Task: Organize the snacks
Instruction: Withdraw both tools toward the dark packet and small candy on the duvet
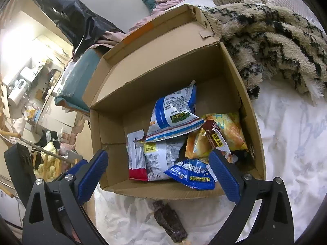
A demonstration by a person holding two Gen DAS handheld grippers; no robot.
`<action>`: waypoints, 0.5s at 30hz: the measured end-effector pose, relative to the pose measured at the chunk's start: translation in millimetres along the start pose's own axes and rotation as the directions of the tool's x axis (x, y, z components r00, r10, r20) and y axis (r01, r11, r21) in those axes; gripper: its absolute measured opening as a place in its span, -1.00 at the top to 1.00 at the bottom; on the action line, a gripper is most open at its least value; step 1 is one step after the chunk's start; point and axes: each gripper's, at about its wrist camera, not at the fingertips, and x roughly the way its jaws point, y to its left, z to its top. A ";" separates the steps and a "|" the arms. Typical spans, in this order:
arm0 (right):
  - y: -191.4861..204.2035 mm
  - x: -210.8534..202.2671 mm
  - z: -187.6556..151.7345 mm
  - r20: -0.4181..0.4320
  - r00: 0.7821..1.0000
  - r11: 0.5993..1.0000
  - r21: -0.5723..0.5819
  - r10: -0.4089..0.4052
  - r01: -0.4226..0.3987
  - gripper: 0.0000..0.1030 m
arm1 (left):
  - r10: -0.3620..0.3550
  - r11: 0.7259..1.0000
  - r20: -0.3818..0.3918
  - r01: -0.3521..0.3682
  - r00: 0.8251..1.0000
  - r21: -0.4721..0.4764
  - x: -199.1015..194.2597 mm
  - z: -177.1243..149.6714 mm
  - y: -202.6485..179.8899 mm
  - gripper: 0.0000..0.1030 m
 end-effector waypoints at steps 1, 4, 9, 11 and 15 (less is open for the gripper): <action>1.3 -2.7 -1.2 0.005 1.000 1.000 -0.003 -0.003 0.003 -0.96 | -0.003 1.000 0.001 0.003 1.000 -0.002 -2.0 -0.2 0.5 -0.66; 2.3 -15.1 -9.3 0.014 1.000 1.000 -0.001 -0.006 0.006 -0.96 | 0.004 1.000 0.019 -0.004 1.000 0.005 -13.3 -4.4 1.6 -0.66; 2.1 -33.1 -24.3 0.006 1.000 1.000 -0.006 -0.021 0.021 -0.96 | 0.004 1.000 0.030 -0.004 1.000 0.015 -32.2 -13.7 5.8 -0.66; 2.2 -38.0 -29.6 0.003 0.999 0.999 -0.010 -0.033 0.033 -0.96 | 0.003 1.000 0.027 -0.003 1.000 0.006 -38.2 -19.3 8.7 -0.66; -1.1 -46.6 -42.2 0.000 0.999 0.999 0.000 -0.044 0.044 -0.96 | 0.010 1.000 0.008 -0.010 1.000 -0.004 -47.3 -33.1 14.9 -0.66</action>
